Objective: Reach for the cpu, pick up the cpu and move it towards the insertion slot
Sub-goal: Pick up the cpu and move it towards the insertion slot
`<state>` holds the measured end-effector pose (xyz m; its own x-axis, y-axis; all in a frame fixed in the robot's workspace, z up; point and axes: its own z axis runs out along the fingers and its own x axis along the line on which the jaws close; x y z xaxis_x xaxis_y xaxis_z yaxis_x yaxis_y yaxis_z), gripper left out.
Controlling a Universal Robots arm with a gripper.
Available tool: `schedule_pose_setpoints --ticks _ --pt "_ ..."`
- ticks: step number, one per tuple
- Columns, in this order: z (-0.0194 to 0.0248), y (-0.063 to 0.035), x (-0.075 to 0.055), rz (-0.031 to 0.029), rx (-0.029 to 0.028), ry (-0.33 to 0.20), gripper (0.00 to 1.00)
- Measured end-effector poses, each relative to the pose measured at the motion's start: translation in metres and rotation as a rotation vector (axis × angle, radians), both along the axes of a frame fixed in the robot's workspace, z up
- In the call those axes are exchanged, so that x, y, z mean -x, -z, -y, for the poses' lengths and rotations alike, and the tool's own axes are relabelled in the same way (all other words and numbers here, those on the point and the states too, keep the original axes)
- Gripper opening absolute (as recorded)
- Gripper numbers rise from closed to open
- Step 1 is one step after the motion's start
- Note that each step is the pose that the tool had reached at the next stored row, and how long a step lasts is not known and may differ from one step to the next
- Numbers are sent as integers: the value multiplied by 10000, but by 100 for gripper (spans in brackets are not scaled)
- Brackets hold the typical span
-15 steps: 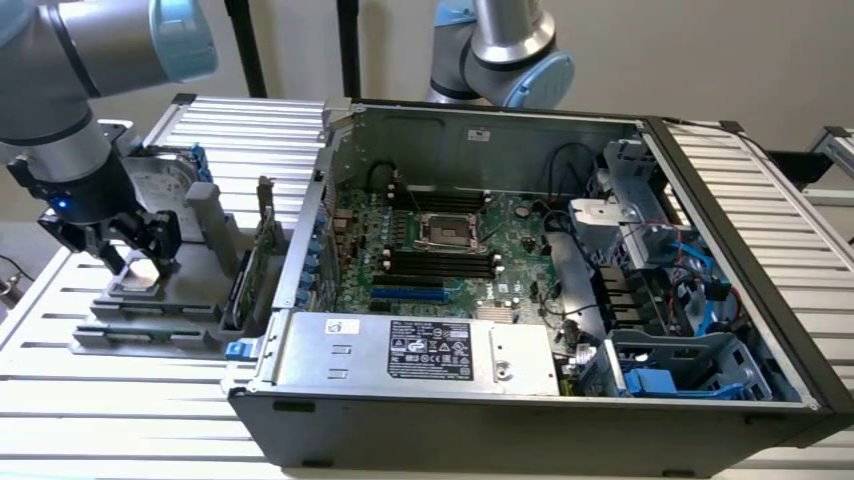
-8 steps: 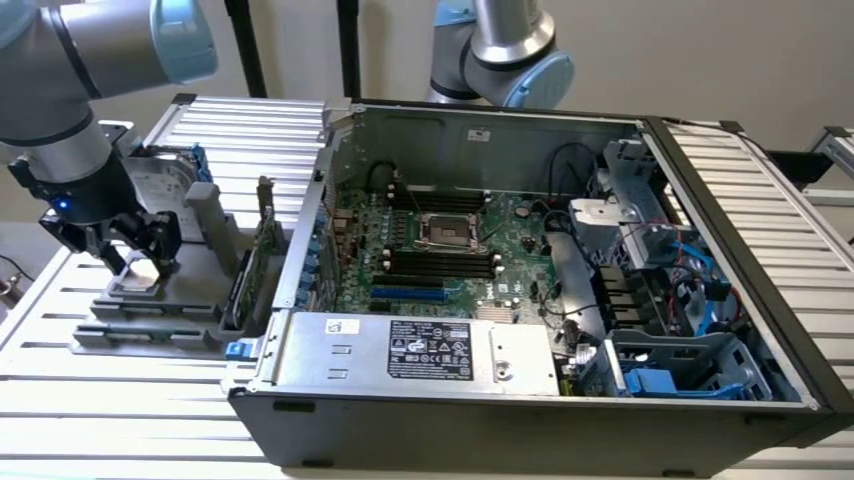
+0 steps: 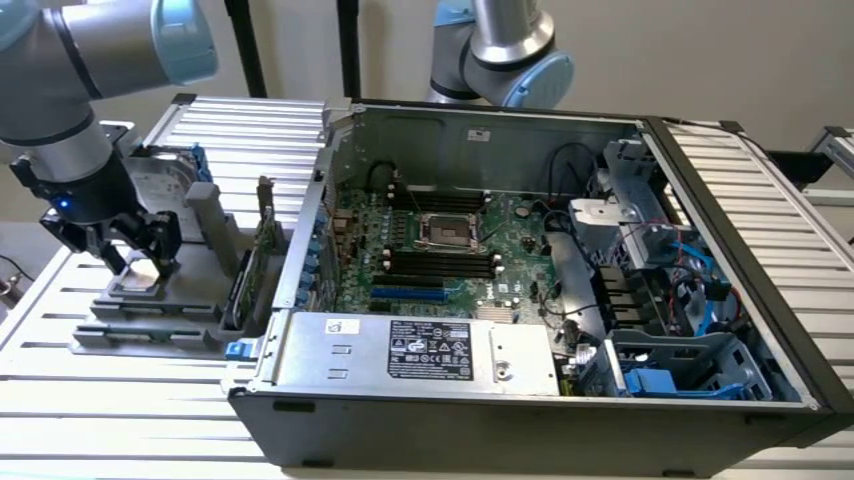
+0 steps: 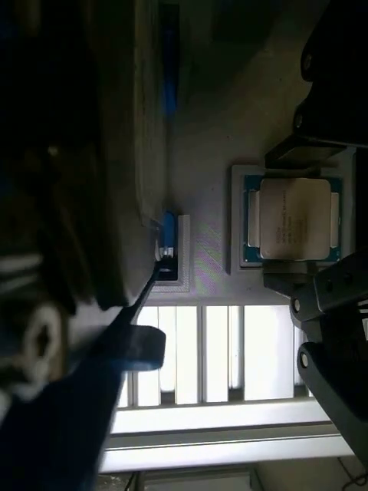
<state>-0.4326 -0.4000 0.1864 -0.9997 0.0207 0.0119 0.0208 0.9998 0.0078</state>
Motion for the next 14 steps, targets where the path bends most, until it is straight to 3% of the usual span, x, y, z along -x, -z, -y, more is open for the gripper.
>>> schedule_pose_setpoints --ticks 14 --pt "-11 12 0 0 132 0 64"
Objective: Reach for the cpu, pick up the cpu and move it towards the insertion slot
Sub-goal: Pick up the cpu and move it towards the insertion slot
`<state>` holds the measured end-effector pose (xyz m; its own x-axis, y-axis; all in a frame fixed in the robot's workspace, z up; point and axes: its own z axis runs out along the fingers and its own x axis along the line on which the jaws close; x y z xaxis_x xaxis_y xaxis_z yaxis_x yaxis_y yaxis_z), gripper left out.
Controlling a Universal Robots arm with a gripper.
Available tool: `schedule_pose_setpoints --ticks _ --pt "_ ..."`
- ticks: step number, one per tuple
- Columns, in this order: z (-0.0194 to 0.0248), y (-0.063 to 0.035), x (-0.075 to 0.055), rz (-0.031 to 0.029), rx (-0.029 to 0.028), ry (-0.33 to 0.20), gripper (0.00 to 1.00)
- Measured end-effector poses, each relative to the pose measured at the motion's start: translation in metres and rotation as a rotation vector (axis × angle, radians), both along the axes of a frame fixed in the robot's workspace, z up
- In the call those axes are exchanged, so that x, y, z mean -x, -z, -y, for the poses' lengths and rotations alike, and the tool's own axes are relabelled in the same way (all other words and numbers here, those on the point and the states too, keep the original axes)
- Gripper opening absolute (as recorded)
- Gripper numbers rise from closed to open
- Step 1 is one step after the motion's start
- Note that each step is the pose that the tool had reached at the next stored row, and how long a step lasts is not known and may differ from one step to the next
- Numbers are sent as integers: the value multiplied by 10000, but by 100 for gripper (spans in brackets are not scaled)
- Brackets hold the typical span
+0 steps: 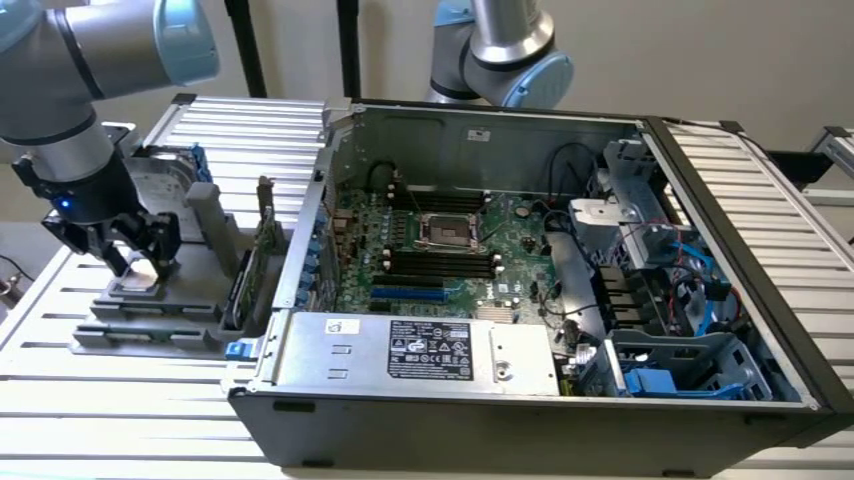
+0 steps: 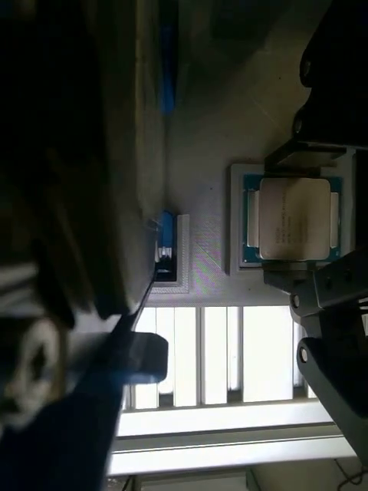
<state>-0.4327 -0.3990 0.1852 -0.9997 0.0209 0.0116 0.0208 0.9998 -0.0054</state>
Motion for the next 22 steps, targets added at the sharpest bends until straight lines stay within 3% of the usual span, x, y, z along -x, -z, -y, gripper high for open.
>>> schedule_pose_setpoints --ticks 1,2,11,22 --pt "0 -1 0 -1 10 0 64" --pt "0 0 0 1 18 0 56" --pt "0 -14 0 -2 45 0 55" --pt "0 -219 0 -12 44 224 55"
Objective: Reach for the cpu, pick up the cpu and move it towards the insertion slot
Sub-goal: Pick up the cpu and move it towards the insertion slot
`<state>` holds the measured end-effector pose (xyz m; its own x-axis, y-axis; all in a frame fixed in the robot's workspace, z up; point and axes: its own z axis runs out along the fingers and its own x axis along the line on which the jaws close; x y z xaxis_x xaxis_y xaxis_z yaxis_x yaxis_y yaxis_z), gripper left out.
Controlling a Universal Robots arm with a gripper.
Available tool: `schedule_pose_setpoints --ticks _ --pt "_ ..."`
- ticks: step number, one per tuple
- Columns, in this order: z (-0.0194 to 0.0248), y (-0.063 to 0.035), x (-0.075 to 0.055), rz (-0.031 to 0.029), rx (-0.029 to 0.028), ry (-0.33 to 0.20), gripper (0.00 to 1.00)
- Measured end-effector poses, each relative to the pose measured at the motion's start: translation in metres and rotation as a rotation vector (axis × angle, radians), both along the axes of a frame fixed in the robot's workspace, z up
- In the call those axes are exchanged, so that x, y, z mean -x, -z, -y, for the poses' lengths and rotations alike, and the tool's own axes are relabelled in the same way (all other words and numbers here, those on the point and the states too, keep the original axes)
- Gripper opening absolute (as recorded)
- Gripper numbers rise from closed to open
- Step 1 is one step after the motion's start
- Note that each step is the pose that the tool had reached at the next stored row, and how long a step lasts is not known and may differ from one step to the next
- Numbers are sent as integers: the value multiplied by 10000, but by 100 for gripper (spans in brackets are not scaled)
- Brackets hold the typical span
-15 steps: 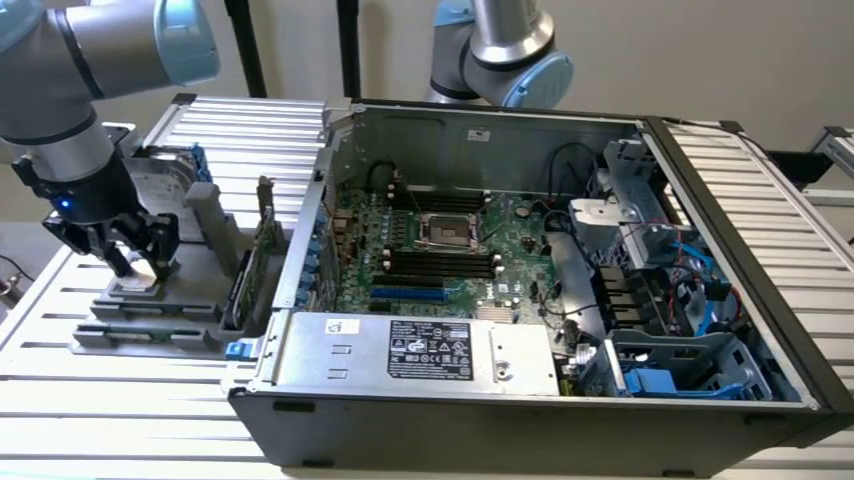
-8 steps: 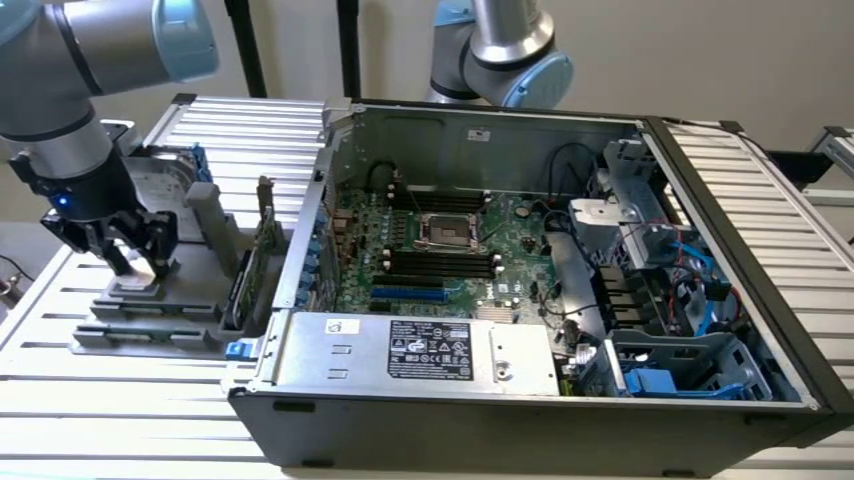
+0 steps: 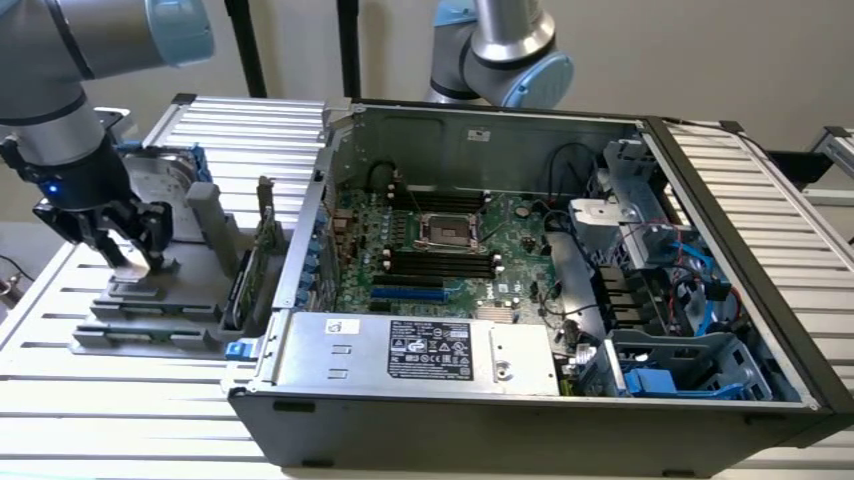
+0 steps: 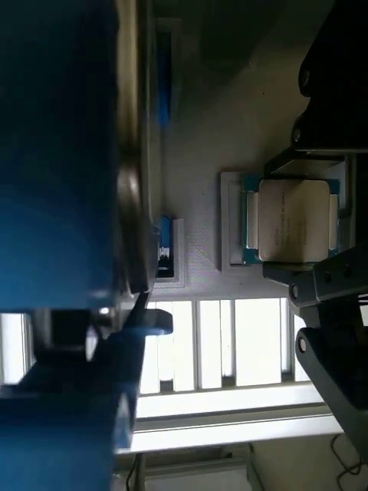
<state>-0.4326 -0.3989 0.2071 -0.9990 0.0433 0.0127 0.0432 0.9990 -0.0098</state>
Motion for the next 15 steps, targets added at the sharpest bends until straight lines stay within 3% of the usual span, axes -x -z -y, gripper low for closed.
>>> schedule_pose_setpoints --ticks 4,15 --pt "0 -139 -4 -3 0 100 55" --pt "1 -638 -53 -19 1 300 55"
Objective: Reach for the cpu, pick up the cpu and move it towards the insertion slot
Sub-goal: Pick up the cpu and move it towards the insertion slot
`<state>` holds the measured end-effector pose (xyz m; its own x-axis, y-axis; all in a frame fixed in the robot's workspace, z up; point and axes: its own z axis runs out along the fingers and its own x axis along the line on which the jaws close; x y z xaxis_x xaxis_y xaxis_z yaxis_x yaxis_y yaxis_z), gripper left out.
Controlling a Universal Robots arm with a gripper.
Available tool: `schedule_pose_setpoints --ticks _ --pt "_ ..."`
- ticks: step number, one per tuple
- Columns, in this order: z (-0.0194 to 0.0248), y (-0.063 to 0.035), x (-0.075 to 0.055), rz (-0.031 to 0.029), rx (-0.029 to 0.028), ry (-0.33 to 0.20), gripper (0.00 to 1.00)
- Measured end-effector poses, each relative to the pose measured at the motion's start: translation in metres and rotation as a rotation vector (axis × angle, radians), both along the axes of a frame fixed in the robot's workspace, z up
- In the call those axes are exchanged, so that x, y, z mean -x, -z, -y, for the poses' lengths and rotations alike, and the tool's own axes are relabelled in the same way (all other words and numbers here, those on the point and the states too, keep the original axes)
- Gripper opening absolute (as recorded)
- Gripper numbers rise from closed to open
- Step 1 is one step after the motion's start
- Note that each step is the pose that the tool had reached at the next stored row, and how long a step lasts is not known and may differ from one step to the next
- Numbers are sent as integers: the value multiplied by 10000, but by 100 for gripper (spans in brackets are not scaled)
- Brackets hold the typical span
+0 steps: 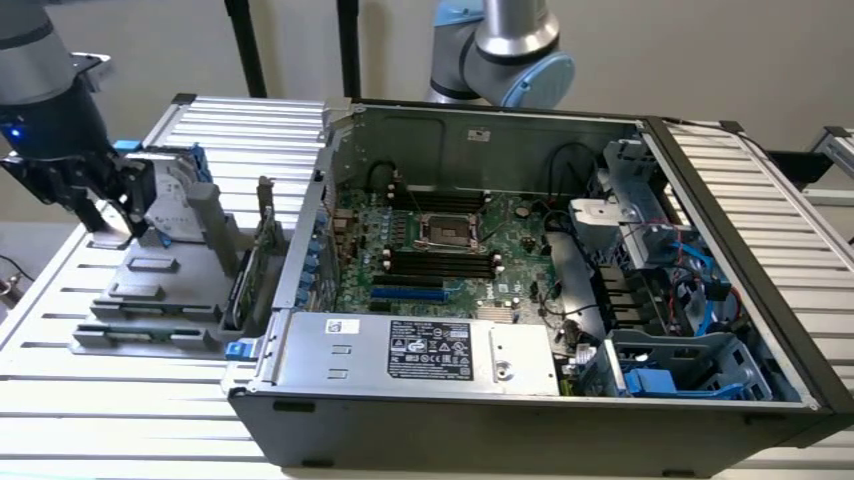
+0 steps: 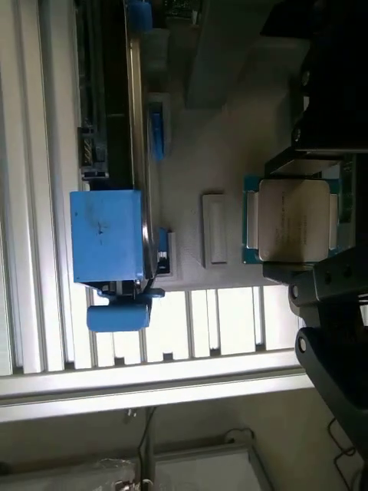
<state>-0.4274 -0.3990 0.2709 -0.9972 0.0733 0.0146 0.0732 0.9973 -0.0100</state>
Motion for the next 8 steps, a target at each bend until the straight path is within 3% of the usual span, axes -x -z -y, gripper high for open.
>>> schedule_pose_setpoints --ticks 8 --pt "-1 -365 -155 -5 -1 15 55"
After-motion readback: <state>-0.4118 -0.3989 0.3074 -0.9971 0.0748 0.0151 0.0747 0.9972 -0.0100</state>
